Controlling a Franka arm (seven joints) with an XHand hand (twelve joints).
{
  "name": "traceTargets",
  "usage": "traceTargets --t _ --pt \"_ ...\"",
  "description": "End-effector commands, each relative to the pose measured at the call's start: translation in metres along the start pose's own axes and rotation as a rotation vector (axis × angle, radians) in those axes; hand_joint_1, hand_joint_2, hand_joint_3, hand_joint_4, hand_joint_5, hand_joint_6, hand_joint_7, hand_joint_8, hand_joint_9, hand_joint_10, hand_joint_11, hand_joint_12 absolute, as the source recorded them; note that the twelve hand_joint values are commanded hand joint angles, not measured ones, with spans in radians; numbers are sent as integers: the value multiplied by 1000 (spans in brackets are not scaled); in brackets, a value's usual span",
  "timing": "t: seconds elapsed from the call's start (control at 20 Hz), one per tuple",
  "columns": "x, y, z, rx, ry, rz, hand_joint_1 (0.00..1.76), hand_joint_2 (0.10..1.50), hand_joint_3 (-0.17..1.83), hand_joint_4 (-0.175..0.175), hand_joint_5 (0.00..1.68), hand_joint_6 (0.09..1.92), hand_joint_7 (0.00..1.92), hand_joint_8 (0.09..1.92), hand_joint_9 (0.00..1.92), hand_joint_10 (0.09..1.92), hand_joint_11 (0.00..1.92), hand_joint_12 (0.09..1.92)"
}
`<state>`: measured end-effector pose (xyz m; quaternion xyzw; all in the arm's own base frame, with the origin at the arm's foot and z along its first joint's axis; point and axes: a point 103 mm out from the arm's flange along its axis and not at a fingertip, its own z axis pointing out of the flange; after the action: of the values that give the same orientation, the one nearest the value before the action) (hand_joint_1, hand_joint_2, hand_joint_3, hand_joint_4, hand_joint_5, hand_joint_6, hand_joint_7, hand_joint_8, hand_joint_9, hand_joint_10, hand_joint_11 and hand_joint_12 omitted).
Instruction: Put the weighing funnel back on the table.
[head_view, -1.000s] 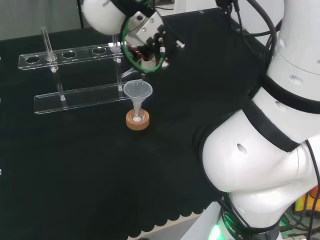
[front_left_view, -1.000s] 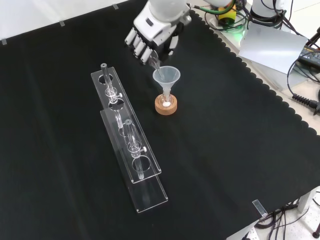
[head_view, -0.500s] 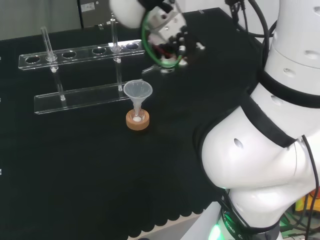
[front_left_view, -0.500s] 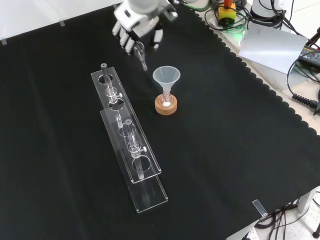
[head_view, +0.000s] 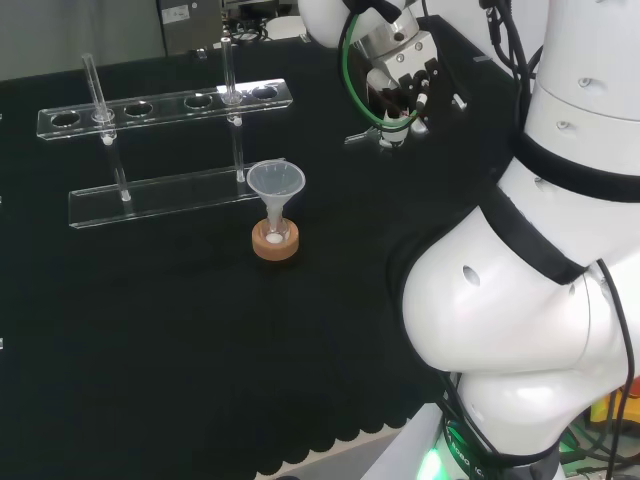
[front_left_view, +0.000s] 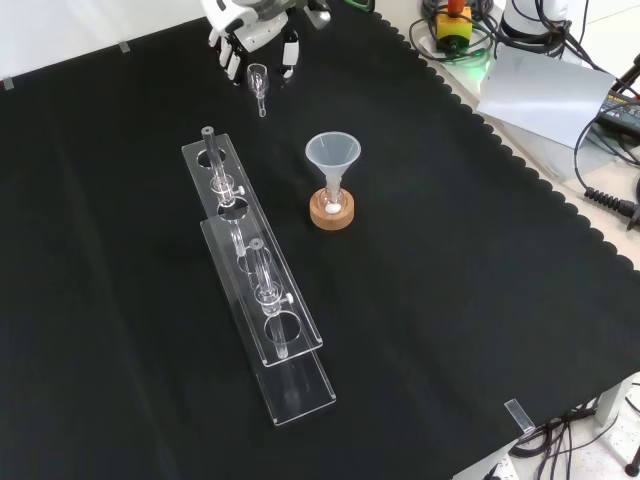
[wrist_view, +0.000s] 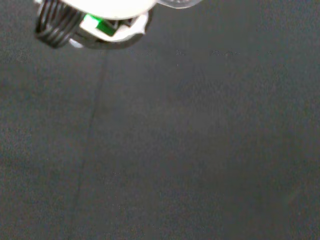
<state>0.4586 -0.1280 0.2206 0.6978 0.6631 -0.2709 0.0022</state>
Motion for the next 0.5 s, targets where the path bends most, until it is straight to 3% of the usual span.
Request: traceTargets --t 0.05,0.5 --pt "-5 6 17 11 39 7 1081 690 743 175 1115 986 833 661 1087 383 705 1157" --pt "-2 14 37 -6 97 -10 1080 691 742 175 1114 987 833 663 1087 382 706 1156"
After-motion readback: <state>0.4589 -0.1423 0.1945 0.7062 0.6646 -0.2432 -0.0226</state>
